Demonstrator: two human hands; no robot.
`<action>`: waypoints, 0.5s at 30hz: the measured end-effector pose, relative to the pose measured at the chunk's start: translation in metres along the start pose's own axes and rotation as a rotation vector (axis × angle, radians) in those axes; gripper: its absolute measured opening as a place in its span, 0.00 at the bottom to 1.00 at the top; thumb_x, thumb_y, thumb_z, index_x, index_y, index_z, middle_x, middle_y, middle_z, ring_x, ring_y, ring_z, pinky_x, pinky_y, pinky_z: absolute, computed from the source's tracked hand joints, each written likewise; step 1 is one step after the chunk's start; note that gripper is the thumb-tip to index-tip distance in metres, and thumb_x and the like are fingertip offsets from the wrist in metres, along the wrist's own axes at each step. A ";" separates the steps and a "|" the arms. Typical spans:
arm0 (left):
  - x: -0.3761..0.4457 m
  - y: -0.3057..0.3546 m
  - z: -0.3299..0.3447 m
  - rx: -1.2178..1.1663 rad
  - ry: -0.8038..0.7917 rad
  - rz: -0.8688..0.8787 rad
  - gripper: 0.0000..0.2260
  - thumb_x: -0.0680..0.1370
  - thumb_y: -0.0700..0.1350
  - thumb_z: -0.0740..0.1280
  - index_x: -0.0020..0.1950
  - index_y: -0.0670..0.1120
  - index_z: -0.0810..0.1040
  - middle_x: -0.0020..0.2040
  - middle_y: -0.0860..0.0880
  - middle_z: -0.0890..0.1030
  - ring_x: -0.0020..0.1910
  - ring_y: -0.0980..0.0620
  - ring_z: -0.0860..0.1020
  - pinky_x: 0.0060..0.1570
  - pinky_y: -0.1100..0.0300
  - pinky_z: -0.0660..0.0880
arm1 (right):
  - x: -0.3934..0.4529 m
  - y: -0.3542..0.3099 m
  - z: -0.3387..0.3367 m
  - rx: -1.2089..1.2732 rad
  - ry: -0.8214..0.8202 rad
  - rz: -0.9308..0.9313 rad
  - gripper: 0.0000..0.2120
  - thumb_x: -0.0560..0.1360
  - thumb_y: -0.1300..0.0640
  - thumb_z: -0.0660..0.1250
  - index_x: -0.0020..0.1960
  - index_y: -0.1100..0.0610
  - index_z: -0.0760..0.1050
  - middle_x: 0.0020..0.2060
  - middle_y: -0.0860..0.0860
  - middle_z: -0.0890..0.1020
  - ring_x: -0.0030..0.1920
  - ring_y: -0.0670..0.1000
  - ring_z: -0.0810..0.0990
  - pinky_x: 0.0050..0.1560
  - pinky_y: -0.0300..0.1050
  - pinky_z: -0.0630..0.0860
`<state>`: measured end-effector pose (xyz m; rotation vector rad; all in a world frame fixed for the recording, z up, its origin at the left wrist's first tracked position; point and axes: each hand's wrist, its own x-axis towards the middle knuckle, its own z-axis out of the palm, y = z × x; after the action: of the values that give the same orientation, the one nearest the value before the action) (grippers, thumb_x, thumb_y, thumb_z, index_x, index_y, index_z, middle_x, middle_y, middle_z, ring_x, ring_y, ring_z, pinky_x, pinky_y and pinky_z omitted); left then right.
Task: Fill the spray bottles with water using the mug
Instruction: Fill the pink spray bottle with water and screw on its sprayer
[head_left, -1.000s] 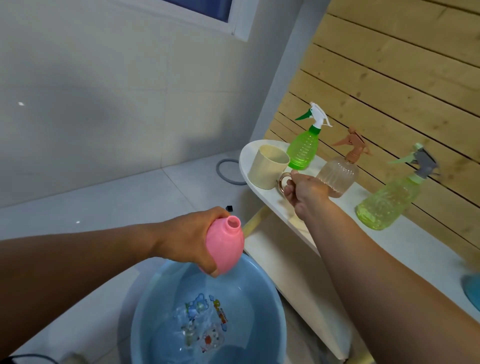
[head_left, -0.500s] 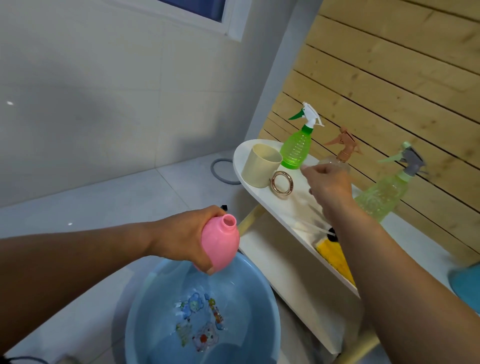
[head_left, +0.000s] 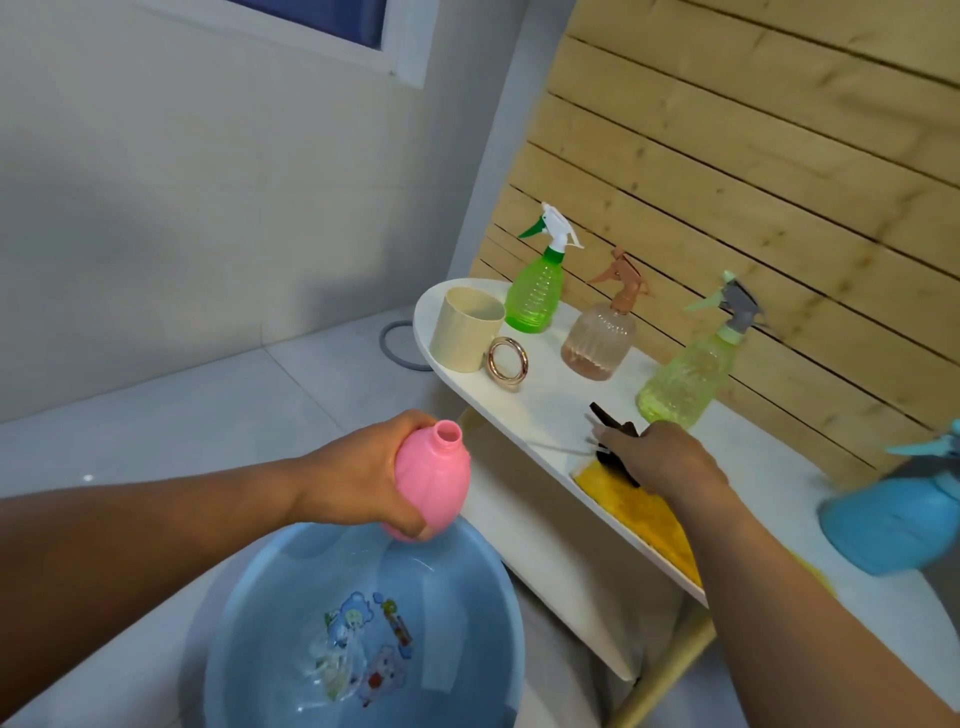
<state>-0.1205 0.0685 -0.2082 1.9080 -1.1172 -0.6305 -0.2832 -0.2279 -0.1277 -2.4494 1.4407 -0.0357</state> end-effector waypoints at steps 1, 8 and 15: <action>0.001 0.000 0.002 -0.001 0.002 -0.002 0.43 0.61 0.50 0.86 0.69 0.64 0.66 0.62 0.61 0.76 0.60 0.54 0.78 0.52 0.56 0.83 | -0.001 0.000 0.002 0.036 -0.013 0.012 0.34 0.65 0.24 0.64 0.46 0.56 0.73 0.37 0.52 0.79 0.40 0.55 0.80 0.36 0.46 0.69; 0.005 0.002 0.008 0.019 0.010 -0.022 0.43 0.61 0.51 0.86 0.68 0.65 0.66 0.61 0.62 0.75 0.60 0.53 0.78 0.52 0.55 0.84 | -0.002 -0.004 0.006 0.385 -0.046 0.112 0.23 0.69 0.39 0.73 0.44 0.60 0.76 0.33 0.53 0.76 0.33 0.53 0.75 0.35 0.46 0.68; 0.004 0.000 0.008 0.049 0.010 -0.042 0.43 0.61 0.52 0.86 0.69 0.65 0.66 0.61 0.62 0.75 0.60 0.53 0.78 0.52 0.54 0.84 | -0.023 -0.031 -0.001 0.665 0.002 -0.024 0.15 0.72 0.46 0.73 0.45 0.59 0.83 0.34 0.52 0.80 0.32 0.52 0.75 0.32 0.46 0.68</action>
<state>-0.1245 0.0613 -0.2127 1.9791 -1.0975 -0.6212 -0.2685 -0.1941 -0.1159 -1.9133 1.1533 -0.4463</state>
